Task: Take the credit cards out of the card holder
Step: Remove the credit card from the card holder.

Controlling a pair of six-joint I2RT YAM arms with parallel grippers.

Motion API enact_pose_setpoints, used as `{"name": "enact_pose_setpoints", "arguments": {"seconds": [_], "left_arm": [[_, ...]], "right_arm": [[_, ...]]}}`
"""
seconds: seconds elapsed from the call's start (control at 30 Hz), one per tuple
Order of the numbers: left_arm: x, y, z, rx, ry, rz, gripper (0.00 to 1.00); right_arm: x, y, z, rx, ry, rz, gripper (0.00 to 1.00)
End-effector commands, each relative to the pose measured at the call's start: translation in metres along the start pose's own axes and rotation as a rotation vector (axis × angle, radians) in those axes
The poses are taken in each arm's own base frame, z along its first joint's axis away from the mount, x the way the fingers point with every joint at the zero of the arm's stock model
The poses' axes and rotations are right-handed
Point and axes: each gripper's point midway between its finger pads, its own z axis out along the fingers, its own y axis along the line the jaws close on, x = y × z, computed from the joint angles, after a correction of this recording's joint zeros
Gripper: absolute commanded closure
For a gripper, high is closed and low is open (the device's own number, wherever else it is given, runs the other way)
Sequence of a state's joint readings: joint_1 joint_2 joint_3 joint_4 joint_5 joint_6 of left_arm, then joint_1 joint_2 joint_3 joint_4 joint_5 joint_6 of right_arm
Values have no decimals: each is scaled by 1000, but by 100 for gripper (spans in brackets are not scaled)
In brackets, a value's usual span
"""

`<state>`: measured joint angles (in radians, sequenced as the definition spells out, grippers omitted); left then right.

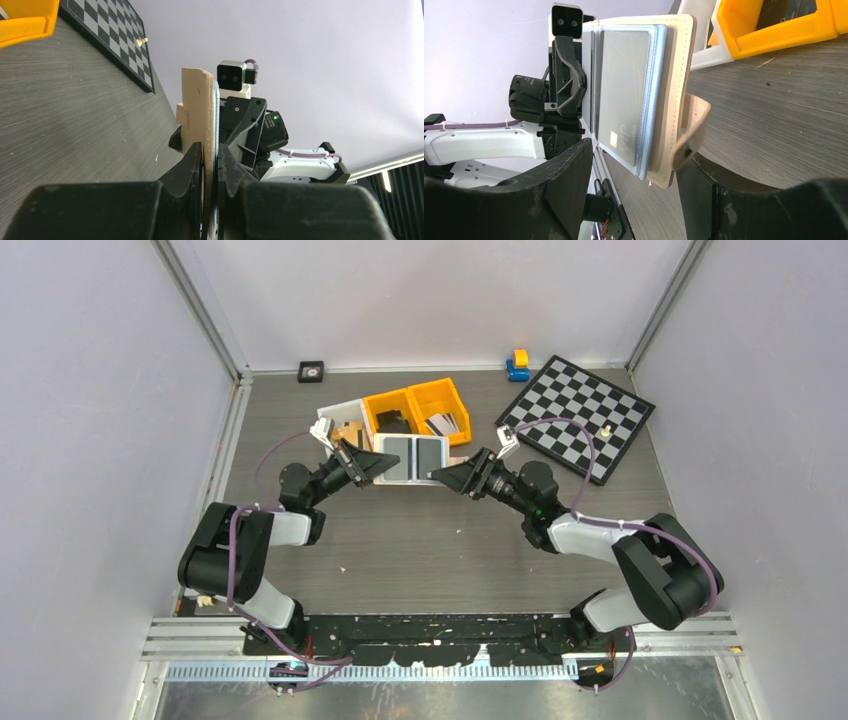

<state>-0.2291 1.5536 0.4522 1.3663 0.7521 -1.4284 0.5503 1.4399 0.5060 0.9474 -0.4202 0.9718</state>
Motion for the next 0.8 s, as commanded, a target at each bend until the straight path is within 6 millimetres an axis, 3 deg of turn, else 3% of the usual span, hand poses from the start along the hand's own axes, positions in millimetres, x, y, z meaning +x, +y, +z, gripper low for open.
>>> {"name": "enact_pose_setpoints", "arguments": {"seconds": [0.0, 0.37, 0.53, 0.63, 0.77], "left_arm": [[-5, -17, 4, 65, -10, 86, 100], [-4, -16, 4, 63, -7, 85, 100], [-4, -14, 4, 61, -4, 82, 100], [-4, -14, 4, 60, -2, 81, 100], [-4, -13, 4, 58, -2, 78, 100]], "right_arm": [[-21, 24, -6, -54, -91, -77, 36], [-18, 31, -3, -99, -59, -68, 58], [-19, 33, -4, -102, -62, -67, 62], [-17, 33, -3, -106, -55, -66, 71], [-14, 35, 0, -126, -27, -57, 91]]}}
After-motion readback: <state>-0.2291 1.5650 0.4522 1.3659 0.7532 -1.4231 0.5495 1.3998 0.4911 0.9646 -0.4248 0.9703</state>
